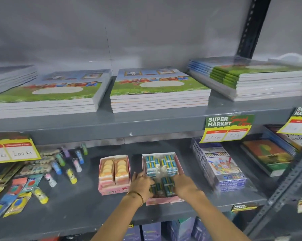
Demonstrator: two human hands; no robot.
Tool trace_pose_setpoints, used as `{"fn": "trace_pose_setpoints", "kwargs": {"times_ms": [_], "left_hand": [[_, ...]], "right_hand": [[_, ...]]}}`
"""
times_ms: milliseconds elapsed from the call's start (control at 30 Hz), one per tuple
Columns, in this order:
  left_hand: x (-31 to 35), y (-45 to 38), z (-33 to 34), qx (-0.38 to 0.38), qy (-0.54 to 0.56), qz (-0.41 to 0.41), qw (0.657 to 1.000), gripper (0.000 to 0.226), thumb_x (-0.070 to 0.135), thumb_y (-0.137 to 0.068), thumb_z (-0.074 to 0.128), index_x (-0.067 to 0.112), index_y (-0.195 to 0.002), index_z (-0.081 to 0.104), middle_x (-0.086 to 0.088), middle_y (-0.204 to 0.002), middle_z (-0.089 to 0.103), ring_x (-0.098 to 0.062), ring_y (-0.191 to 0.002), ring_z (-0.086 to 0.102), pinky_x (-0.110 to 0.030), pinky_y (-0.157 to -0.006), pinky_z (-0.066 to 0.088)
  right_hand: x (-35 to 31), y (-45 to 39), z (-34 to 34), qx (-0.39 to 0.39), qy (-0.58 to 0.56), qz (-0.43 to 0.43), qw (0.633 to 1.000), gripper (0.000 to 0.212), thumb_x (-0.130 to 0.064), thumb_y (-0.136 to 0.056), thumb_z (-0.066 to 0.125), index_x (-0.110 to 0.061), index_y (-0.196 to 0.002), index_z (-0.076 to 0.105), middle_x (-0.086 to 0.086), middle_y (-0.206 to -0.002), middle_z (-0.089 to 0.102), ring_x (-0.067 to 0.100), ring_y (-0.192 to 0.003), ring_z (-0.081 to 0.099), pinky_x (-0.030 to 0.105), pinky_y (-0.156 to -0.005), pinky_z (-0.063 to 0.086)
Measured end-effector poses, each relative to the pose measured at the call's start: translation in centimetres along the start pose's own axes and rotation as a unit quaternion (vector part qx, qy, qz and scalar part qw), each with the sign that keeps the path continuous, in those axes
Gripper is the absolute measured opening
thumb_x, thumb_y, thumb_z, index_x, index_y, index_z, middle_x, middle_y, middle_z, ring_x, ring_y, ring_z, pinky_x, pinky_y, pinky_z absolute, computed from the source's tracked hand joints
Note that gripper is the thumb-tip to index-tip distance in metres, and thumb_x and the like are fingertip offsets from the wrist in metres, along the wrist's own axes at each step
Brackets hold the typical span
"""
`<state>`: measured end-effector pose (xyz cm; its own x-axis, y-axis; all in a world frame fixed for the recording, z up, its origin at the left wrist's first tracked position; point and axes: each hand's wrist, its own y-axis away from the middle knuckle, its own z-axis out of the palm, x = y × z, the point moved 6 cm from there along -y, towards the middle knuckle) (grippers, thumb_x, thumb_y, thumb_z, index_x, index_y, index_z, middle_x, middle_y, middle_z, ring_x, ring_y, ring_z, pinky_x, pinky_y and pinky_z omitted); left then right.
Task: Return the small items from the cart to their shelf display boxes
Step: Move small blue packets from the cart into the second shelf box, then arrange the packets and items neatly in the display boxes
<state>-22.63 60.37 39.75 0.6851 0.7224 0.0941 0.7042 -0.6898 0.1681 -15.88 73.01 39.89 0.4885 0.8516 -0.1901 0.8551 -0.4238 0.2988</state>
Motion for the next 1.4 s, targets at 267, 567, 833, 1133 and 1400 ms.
{"fn": "trace_pose_setpoints", "kwargs": {"times_ms": [267,567,833,1133,1400], "left_hand": [[0.2,0.7,0.5,0.015,0.012,-0.014,1.0,0.042,0.013,-0.091,0.054,0.022,-0.131,0.05,-0.005,-0.152,0.033,-0.025,-0.146,0.011,-0.05,-0.122,0.002],[0.3,1.2,1.1,0.005,0.034,-0.023,0.999,0.054,-0.006,-0.091,0.039,0.019,-0.139,0.04,-0.005,-0.156,0.025,-0.028,-0.147,0.003,-0.048,-0.122,0.002],[0.1,1.4,1.1,0.043,0.056,-0.046,0.996,0.043,0.003,-0.092,0.047,0.017,-0.133,0.048,-0.011,-0.152,0.034,-0.031,-0.147,0.007,-0.05,-0.121,0.002],[-7.6,6.0,-3.1,0.259,0.258,-0.118,0.923,0.042,0.004,-0.088,0.056,0.013,-0.129,0.051,-0.006,-0.138,0.05,-0.024,-0.127,0.047,-0.032,-0.111,0.039],[-14.3,5.6,-3.2,0.202,0.094,-0.151,0.963,0.053,0.004,-0.092,0.046,0.02,-0.14,0.031,-0.007,-0.143,0.036,-0.024,-0.124,0.041,-0.033,-0.099,0.045]], "right_hand": [[-0.9,0.8,0.5,0.027,-0.008,0.07,0.997,0.029,0.0,-0.093,0.043,-0.004,-0.12,0.053,0.014,-0.125,0.061,0.03,-0.113,0.061,0.037,-0.092,0.053],[-0.7,1.8,0.1,0.053,-0.096,0.113,0.988,0.031,0.002,-0.093,0.04,-0.005,-0.121,0.051,0.015,-0.122,0.063,0.03,-0.112,0.061,0.036,-0.092,0.052],[-3.0,2.3,-1.5,0.091,0.018,0.068,0.993,0.032,-0.004,-0.093,0.044,-0.011,-0.122,0.054,0.006,-0.128,0.059,0.024,-0.11,0.064,0.033,-0.088,0.053],[-12.9,2.5,-2.6,0.248,-0.052,-0.223,0.941,0.029,-0.007,-0.076,0.07,-0.012,-0.104,0.066,0.01,-0.105,0.067,0.032,-0.092,0.066,0.038,-0.07,0.057],[-17.0,-1.3,0.4,0.168,0.059,-0.292,0.94,0.047,0.0,-0.08,0.059,-0.013,-0.123,0.048,0.011,-0.126,0.051,0.031,-0.115,0.048,0.041,-0.093,0.047]]}}
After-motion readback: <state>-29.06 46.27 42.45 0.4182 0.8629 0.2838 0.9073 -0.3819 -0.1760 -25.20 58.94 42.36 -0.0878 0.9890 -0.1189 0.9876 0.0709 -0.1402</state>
